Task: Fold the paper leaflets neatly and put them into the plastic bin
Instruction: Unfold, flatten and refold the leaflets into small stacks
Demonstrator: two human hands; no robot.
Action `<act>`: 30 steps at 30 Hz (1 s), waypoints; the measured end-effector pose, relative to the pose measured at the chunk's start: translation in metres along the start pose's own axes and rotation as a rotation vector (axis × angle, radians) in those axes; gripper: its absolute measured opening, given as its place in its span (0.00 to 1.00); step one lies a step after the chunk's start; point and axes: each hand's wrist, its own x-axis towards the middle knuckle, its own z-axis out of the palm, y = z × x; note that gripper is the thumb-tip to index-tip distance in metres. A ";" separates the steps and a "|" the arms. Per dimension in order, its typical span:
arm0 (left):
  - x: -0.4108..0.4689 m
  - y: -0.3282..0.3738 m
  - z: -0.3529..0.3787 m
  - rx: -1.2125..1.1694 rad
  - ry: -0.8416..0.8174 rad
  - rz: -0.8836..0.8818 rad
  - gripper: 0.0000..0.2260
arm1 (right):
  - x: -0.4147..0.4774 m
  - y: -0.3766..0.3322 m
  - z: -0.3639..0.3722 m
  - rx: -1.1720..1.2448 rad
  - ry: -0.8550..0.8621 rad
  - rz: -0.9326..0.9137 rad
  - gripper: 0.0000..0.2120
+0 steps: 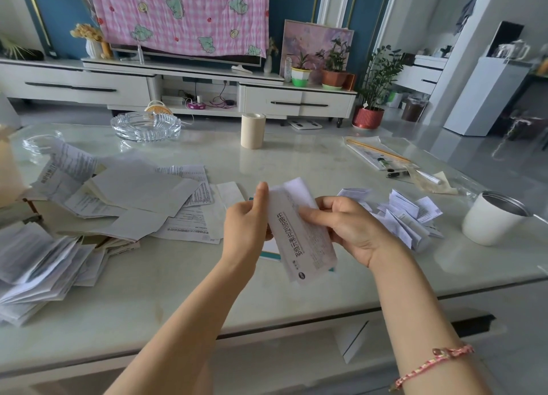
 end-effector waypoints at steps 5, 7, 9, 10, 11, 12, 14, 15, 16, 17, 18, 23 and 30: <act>-0.001 -0.001 -0.002 -0.068 -0.162 -0.030 0.04 | 0.005 -0.002 0.009 0.011 0.200 -0.060 0.10; 0.001 -0.004 -0.002 -0.061 -0.139 -0.031 0.03 | 0.005 -0.002 0.012 -0.031 0.231 -0.096 0.12; 0.003 -0.006 -0.002 -0.038 -0.073 -0.020 0.07 | 0.005 -0.004 0.012 -0.036 0.215 -0.104 0.13; 0.004 -0.006 -0.002 -0.025 -0.038 -0.006 0.09 | 0.006 -0.004 0.011 -0.012 0.188 -0.097 0.13; 0.004 -0.006 -0.002 -0.019 -0.009 0.009 0.09 | 0.006 -0.005 0.009 0.017 0.151 -0.085 0.12; 0.005 -0.006 -0.003 -0.027 0.007 0.021 0.07 | 0.006 -0.006 0.006 0.039 0.112 -0.069 0.11; 0.005 -0.005 -0.005 -0.076 -0.012 0.022 0.02 | 0.006 -0.006 0.003 0.046 0.063 -0.048 0.09; 0.005 -0.005 -0.006 -0.109 -0.038 0.015 0.03 | 0.008 -0.005 0.002 0.041 0.056 -0.045 0.08; 0.005 -0.004 -0.006 -0.144 -0.069 0.001 0.04 | 0.009 -0.004 0.001 0.033 0.058 -0.045 0.06; 0.005 -0.003 -0.007 -0.175 -0.094 -0.018 0.05 | 0.010 -0.003 0.002 0.027 0.066 -0.045 0.05; 0.005 -0.002 -0.007 -0.198 -0.116 -0.036 0.04 | 0.011 -0.003 0.002 0.026 0.077 -0.047 0.05; 0.007 -0.002 -0.003 -0.245 0.007 -0.101 0.07 | 0.010 -0.004 0.001 0.107 0.023 -0.062 0.17; 0.015 -0.004 -0.010 -0.265 0.195 -0.120 0.07 | 0.001 -0.009 -0.004 -0.225 -0.227 -0.222 0.32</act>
